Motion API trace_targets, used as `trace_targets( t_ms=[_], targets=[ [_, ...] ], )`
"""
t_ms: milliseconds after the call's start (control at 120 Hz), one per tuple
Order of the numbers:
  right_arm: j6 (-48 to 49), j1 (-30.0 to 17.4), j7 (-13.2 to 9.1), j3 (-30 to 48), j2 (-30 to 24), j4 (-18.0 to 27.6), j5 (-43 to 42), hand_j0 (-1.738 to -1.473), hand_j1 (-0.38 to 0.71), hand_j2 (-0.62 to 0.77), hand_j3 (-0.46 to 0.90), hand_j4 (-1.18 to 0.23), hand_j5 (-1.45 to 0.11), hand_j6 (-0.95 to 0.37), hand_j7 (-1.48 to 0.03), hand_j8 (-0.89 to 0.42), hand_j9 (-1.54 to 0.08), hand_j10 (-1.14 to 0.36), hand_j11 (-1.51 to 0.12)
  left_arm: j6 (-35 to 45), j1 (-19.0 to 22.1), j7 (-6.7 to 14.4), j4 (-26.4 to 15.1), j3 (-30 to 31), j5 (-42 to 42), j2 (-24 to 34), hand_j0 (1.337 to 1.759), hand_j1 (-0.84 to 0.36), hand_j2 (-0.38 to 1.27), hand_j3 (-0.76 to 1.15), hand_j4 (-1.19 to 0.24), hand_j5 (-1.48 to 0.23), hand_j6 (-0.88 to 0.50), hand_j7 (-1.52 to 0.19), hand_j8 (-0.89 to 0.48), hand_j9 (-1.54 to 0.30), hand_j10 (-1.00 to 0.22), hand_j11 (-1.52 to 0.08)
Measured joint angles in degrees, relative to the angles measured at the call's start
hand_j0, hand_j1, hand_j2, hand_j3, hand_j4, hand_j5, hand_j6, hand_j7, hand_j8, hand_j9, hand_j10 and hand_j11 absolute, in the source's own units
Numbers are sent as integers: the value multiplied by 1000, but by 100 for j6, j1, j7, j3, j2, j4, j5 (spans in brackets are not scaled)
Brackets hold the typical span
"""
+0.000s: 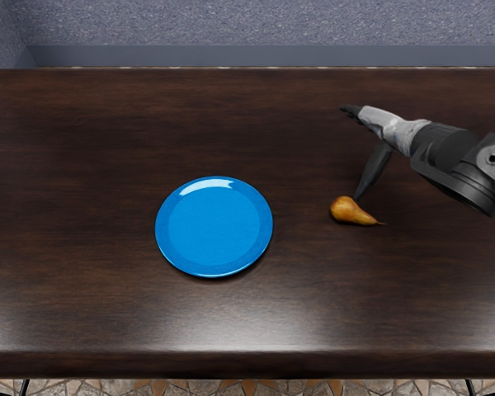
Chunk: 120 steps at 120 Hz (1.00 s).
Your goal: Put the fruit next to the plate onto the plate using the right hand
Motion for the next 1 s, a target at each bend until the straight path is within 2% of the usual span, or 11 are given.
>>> trace_targets(
  t_ms=[225,342,742,1000],
  targets=[
    [-402,-51,-1,-344,108,7,-258,-1658,-301,-6,0,-43,-53,-45,-53,-44,-53,-43,-53,1,0,0,0,0,0,0,1658,349,0,0,0,0,0,0,0,0,0,0],
    [-440,-87,-1,-447,67,179,-249,-1658,-280,-10,0,-61,-77,-63,-76,-62,-77,-61,-77,1,0,0,0,0,-2,0,1658,349,0,0,0,0,0,0,0,0,0,0],
    [-773,-452,-1,-530,125,243,-388,-1658,-94,-40,0,-216,-278,-218,-278,-217,-278,-216,-278,1,0,0,0,0,-1,0,1658,349,0,0,0,0,0,0,0,0,0,0],
    [-801,-631,-1,-540,130,454,-402,-1658,-25,-52,0,-274,-353,-276,-353,-275,-353,-274,-353,1,0,0,0,0,-1,0,1658,349,0,0,0,0,0,0,0,0,0,0]
  ],
)
